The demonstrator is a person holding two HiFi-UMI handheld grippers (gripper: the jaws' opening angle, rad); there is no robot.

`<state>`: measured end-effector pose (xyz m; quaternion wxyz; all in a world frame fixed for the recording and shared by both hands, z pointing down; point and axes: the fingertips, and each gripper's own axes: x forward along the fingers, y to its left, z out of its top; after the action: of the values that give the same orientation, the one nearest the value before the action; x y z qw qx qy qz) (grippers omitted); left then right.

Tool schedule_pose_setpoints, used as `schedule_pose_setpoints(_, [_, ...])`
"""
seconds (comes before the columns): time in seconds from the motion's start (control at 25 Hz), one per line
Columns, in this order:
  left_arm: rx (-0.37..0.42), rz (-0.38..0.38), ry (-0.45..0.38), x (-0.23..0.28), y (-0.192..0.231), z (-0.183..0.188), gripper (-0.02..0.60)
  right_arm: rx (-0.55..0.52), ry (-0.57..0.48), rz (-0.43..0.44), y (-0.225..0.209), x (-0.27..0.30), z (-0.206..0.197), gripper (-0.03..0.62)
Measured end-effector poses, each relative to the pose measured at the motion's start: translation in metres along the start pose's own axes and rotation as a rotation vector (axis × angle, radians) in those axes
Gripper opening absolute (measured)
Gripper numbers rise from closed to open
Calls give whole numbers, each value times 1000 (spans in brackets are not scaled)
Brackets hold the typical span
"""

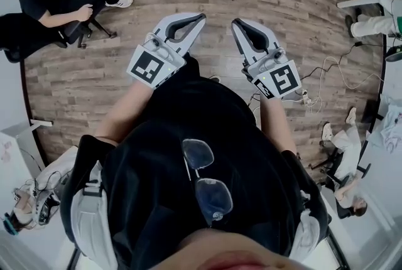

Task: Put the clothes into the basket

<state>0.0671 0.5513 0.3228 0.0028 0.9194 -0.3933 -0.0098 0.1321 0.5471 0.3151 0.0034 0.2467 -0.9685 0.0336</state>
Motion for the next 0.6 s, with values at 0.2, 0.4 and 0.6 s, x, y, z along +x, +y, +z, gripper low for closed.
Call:
schedule_pose_setpoints(0.2, [-9,13,-5,3,52,0,11,1,15,23,-12,52,2,35])
schedule_pose_setpoints(0.4, [-14,19,-15,4,103,-1,11,-1,34,44,-24,106,0,35])
schedule_pose_setpoints(0.6, [-26,5,-13,4,147,-4,11,-3,45,36,-36,153,2,35])
